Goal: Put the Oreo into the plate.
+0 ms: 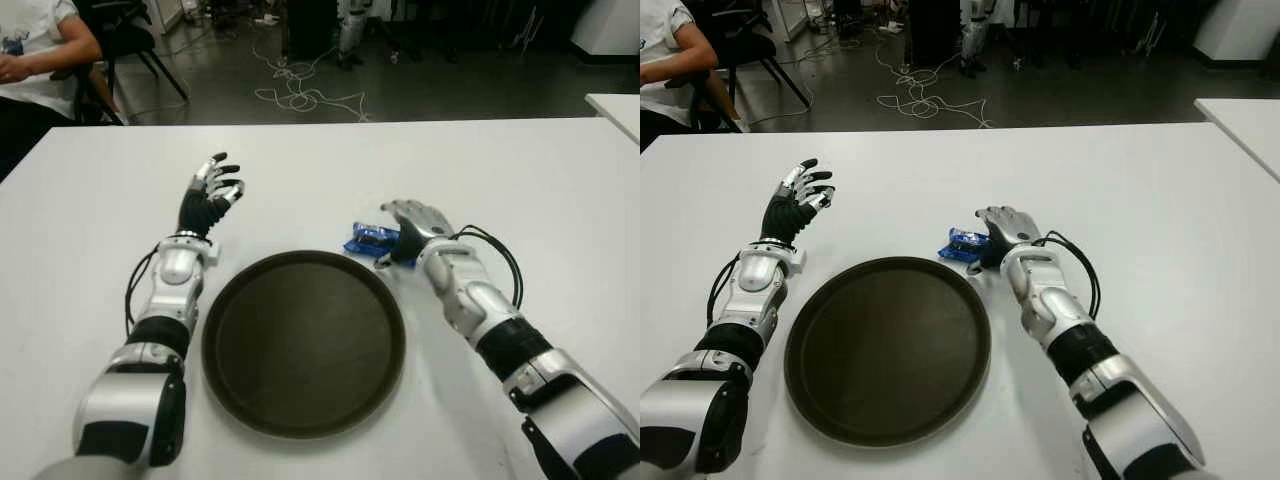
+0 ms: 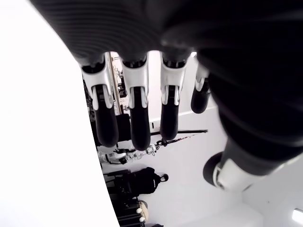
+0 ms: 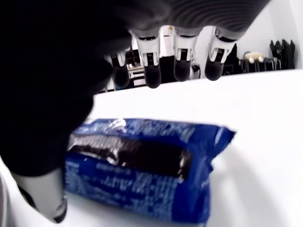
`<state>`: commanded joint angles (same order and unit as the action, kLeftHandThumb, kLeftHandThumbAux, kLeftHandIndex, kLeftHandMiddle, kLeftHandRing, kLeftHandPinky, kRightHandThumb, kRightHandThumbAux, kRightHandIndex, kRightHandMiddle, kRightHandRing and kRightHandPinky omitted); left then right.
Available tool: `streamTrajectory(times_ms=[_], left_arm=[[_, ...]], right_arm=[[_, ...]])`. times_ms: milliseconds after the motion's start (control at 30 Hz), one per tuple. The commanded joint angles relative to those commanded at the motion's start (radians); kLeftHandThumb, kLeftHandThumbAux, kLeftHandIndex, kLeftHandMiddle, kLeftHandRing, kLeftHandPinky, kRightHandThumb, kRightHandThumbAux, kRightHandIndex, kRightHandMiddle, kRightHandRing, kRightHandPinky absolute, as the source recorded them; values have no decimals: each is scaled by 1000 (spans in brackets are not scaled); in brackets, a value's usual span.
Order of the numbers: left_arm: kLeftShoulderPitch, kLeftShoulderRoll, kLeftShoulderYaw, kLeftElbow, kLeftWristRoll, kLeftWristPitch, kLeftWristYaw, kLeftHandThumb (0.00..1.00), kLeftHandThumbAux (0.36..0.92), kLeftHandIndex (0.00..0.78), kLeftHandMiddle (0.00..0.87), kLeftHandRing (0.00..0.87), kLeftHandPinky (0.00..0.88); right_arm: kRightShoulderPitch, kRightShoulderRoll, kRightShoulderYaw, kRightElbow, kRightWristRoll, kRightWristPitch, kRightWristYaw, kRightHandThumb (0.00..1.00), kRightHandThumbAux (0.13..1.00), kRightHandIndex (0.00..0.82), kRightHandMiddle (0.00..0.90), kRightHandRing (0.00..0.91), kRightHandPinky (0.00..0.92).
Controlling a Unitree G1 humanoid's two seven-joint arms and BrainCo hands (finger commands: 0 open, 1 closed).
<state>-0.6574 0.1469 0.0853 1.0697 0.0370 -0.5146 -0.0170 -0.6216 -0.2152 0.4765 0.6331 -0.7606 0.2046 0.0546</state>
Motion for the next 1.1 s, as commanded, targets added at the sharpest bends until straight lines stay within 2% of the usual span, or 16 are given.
streamTrajectory(times_ms=[267,700,900,1100], left_arm=[[1,1,-2,-1,0,-6,-1,409,697,127,236,261,302],[-1,-3,0,-3,-4,8,3,424,697,121,233,256,296],[-3,-1,-5,1,2,15,12,399,686,121,233,253,290],[-3,-1,-4,2,-3,16,4,424,671,120,234,257,297]], right_arm=[[-17,0,4,25,22,-5,32,0,722,1,0,1,49],[-47,1,3,109,56,-55,32,0,739,25,7,17,62],[-53,3,8,126,63,-80,35,0,761,45,19,32,75],[-52,1,14,119,67,-95,53,0,753,52,27,37,72]])
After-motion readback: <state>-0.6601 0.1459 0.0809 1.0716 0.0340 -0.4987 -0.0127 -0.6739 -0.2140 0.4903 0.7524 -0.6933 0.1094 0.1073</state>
